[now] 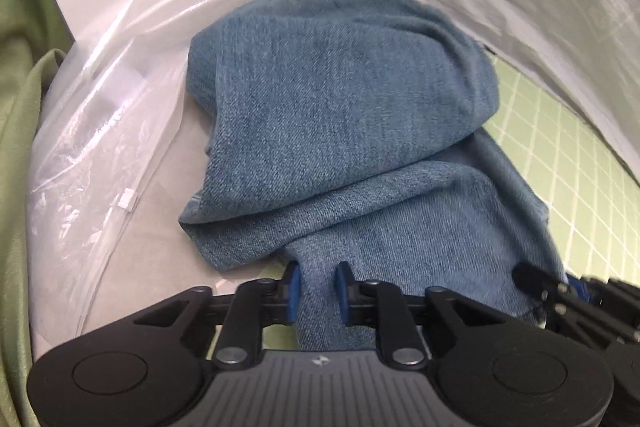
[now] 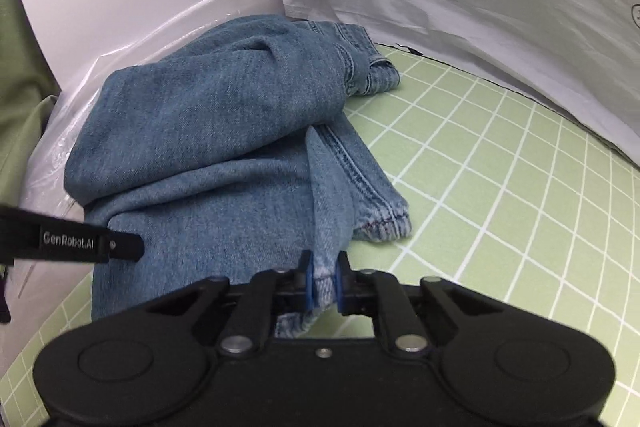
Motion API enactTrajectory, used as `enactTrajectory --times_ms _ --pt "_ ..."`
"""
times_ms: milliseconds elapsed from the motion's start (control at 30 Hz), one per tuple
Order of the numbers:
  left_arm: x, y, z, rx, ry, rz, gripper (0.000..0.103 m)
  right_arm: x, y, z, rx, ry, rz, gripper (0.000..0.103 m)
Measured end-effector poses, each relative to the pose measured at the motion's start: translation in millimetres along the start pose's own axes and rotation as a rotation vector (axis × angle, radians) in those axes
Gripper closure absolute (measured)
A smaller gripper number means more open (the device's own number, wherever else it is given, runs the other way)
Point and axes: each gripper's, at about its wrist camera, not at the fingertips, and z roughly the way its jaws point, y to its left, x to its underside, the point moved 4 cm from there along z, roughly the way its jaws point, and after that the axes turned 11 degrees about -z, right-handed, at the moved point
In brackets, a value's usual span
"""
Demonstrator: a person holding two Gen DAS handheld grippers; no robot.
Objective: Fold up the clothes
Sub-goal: 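Grasp the jeans hem with the right tool while the left tool grasps the jeans, then lift and pull the jeans apart with both tools to spread them out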
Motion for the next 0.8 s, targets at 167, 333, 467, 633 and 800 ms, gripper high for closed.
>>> enactTrajectory --times_ms 167,333,467,633,800 --pt "30.1 -16.3 -37.2 0.121 0.027 0.023 0.096 50.7 -5.7 -47.9 0.059 0.004 0.074 0.093" --pt "81.1 -58.2 -84.9 0.201 0.034 0.128 0.096 119.2 -36.0 -108.0 0.238 0.034 0.130 0.093" --pt "121.3 -82.4 -120.7 0.225 0.013 0.205 0.095 183.7 -85.8 -157.4 0.368 0.071 0.284 0.093" --pt "163.1 -99.3 -149.2 0.216 0.006 0.205 0.095 259.5 -142.9 -226.1 0.505 0.089 0.394 0.093" --pt "194.7 -121.2 -169.0 0.207 0.012 0.176 0.094 317.4 -194.8 -280.8 0.685 0.131 0.364 0.093"
